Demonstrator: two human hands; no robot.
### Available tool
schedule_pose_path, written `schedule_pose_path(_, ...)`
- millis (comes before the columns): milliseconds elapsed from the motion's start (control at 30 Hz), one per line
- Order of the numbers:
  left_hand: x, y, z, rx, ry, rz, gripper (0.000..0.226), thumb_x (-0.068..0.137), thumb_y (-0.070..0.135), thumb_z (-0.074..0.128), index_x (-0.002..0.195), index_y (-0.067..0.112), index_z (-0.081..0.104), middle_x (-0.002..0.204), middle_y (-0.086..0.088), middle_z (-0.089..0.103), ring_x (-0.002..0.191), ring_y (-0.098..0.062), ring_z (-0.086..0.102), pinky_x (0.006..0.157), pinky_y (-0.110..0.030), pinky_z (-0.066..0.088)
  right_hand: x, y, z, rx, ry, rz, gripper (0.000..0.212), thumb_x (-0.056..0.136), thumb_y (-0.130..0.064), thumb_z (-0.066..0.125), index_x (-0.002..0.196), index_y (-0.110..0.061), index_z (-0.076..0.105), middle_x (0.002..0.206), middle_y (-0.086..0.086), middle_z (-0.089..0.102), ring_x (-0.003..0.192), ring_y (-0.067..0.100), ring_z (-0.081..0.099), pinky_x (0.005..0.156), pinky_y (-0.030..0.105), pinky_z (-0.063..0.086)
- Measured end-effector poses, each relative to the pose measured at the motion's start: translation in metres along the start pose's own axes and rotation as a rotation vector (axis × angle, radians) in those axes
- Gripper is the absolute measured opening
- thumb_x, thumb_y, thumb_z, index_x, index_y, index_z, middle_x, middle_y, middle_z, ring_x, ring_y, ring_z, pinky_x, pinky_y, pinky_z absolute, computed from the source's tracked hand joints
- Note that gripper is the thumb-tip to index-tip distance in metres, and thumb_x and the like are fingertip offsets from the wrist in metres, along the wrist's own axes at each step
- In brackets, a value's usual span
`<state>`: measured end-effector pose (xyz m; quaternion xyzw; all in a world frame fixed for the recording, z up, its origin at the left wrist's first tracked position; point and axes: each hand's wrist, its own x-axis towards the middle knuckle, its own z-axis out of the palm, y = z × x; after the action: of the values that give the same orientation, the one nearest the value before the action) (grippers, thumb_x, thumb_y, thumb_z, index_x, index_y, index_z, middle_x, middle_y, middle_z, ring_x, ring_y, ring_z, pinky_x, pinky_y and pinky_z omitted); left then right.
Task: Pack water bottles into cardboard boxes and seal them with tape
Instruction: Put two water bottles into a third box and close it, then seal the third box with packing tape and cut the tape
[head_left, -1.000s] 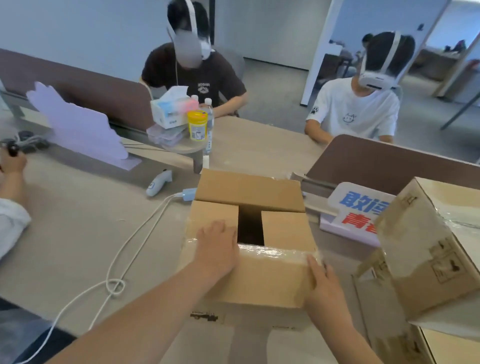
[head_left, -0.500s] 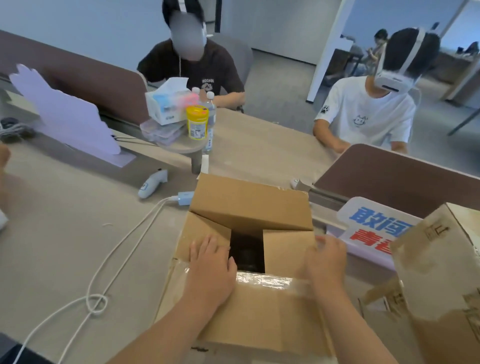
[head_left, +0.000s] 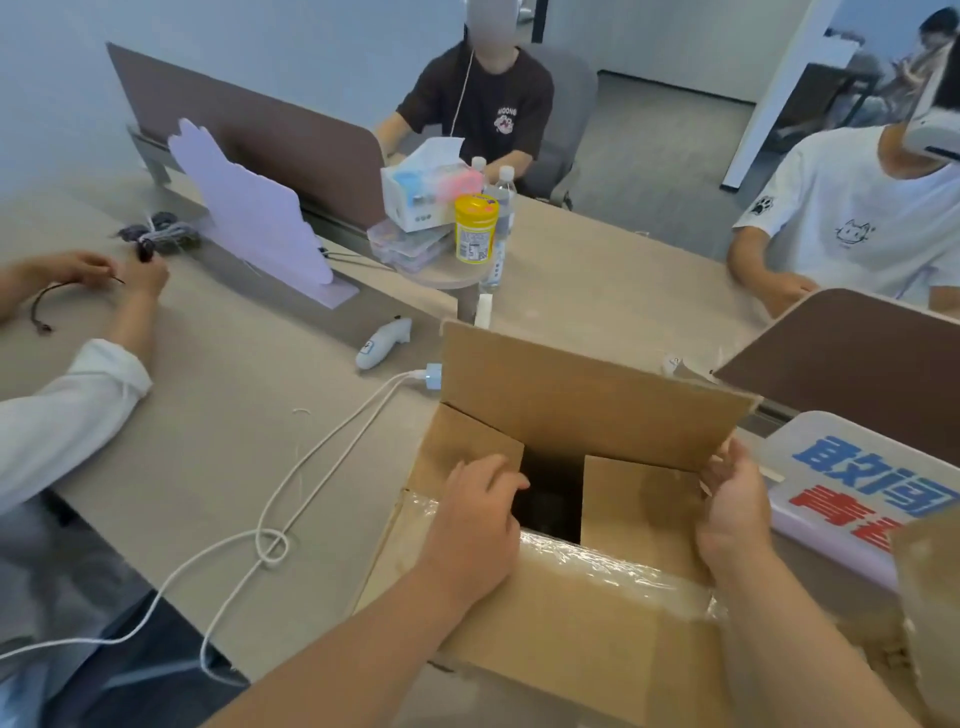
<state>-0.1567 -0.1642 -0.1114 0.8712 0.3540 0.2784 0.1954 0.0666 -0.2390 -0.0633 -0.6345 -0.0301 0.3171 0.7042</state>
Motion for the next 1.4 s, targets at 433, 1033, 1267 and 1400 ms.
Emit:
schedule_pose_path(433,0.001,0.024,-0.039,0.396,-0.447,0.011,0.057,0.098,0.05,0.026,0.151,0.029,0.017,0.16,-0.002,0.013,0.148,-0.023,0.006,0.117,-0.048,-0.003,-0.054,-0.036,-0.044,-1.361,-0.402,-0.015,0.032,0.1,-0.027,0.039,0.12,-0.022,0.063,0.121,-0.004,0.052,0.112,0.016,0.048,0.099,0.029,0.033)
schedule_pose_path(1033,0.008,0.028,-0.011,0.65,-0.641,-0.056,0.074,0.095,0.06,0.009,0.15,0.013,0.021,0.157,-0.013,0.019,0.144,-0.029,0.018,0.115,-0.05,0.009,-0.113,0.071,-0.03,-1.622,-0.093,-0.249,0.089,0.074,-0.064,-0.001,0.153,-0.024,0.002,0.161,0.0,-0.011,0.147,0.019,-0.012,0.117,0.042,-0.007)
schedule_pose_path(1267,0.105,0.12,-0.028,0.418,-0.525,0.114,0.039,0.094,0.041,0.035,0.11,0.018,0.061,0.12,-0.007,0.06,0.11,-0.028,0.056,0.094,-0.037,0.044,-0.14,-0.047,-0.067,-1.15,0.146,-0.388,0.032,0.097,-0.03,0.041,0.123,-0.016,0.054,0.127,0.003,0.053,0.12,0.024,0.048,0.1,0.035,0.039)
schedule_pose_path(1400,0.126,0.23,-0.024,0.157,-0.432,0.296,0.029,0.094,0.03,0.043,0.097,0.011,0.066,0.104,-0.012,0.065,0.097,-0.03,0.06,0.082,-0.034,0.046,-0.179,-0.136,-0.126,-0.945,0.406,-0.546,0.022,0.095,-0.019,0.046,0.094,-0.01,0.066,0.094,0.003,0.068,0.085,0.02,0.059,0.074,0.031,0.047)
